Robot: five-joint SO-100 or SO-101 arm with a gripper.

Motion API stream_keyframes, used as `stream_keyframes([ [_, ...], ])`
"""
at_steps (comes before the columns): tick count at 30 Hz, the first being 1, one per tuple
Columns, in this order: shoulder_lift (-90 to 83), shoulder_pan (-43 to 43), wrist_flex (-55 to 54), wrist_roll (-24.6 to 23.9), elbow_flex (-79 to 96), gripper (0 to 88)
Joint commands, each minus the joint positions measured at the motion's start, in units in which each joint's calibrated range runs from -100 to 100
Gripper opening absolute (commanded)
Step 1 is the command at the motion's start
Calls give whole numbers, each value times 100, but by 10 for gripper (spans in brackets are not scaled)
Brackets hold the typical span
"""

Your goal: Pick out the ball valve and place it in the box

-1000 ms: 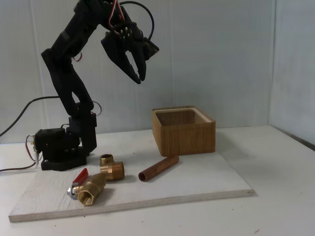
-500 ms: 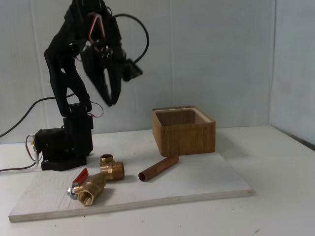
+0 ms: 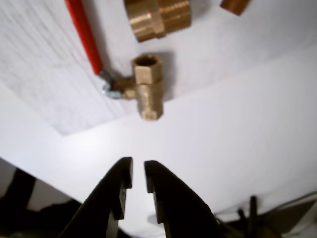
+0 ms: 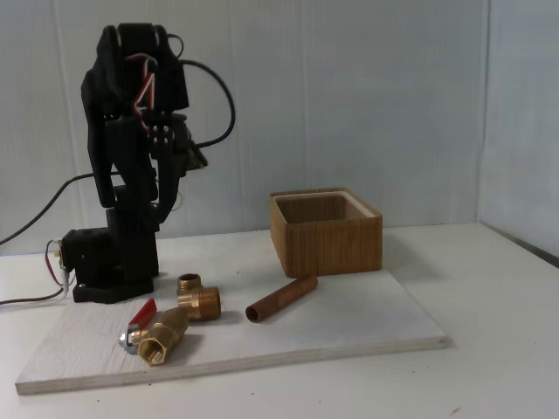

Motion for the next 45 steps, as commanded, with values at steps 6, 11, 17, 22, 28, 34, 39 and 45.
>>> stream_keyframes([
  [6, 6, 211, 26, 381, 213, 8],
  [11, 15, 218, -129, 360, 231, 8],
  [17, 15, 78, -853, 3, 818, 8],
  [22, 6, -62, -1421, -127, 1359, 8],
  [28, 6, -62, -1412, -101, 1476, 18],
  [34, 6, -25, -1472, -90, 1486, 201],
  [39, 6, 4, -1412, 189, 1513, 268],
  [45, 6, 241, -1559, 624, 1874, 268],
])
